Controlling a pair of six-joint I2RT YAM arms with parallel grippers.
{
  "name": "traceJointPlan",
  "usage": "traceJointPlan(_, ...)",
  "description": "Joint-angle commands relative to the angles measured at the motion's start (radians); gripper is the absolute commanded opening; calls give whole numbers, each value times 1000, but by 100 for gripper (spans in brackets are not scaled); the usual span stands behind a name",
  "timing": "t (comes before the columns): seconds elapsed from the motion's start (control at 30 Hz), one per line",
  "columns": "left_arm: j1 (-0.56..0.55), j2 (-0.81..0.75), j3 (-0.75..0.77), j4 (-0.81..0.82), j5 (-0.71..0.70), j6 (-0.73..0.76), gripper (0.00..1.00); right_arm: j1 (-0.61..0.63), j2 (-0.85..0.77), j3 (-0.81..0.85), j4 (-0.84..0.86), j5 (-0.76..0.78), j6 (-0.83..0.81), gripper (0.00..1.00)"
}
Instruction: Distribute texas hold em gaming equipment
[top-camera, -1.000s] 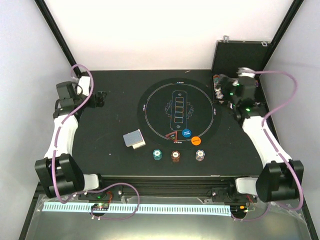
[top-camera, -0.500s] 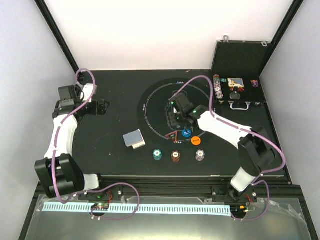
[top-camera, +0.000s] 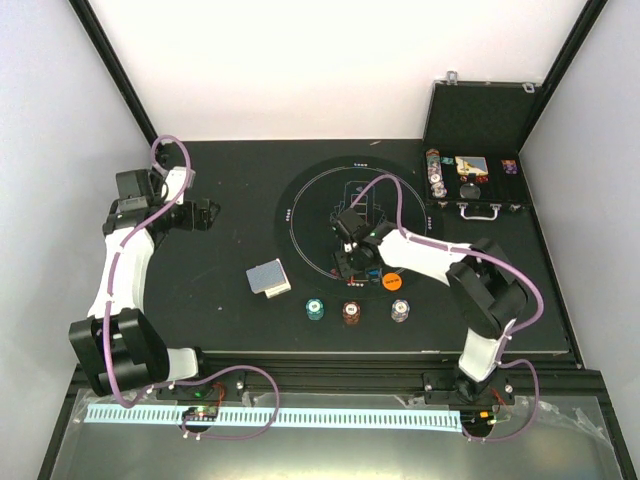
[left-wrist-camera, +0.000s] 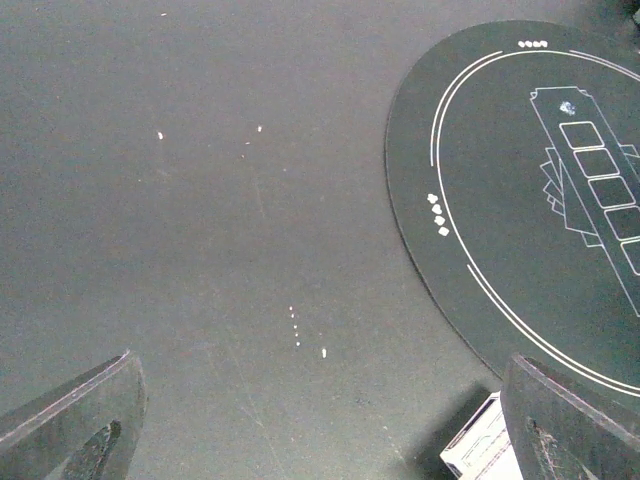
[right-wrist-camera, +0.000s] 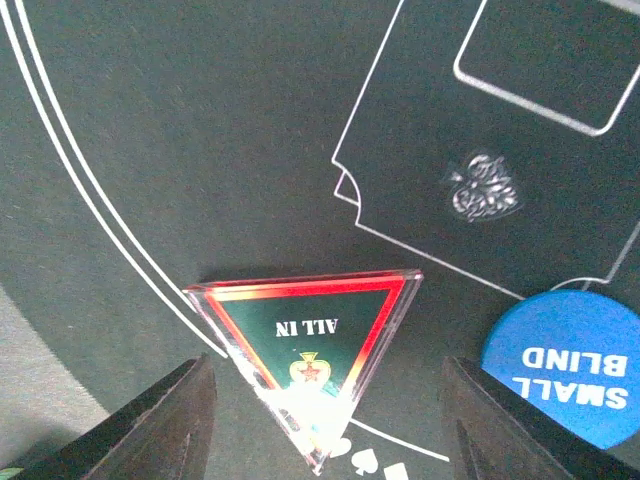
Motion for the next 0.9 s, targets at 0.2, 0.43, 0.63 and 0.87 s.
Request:
traceJointPlan(0.2, 6, -18, 78, -42, 39, -14, 99, 5, 90, -10, -8, -40, 16, 59)
traceJointPlan(0.43, 6, -17, 93, -49, 39, -20, 99, 9, 136, 3, -7, -54, 6, 48)
traceJointPlan(0.63, 7, -17, 99, -57, 34, -14, 99, 22, 160, 44, -27, -52, -5, 42)
traceJointPlan(0.87, 9, -17, 98, -60, 34, -7, 99, 35, 128, 34, -41, -32, 0, 62)
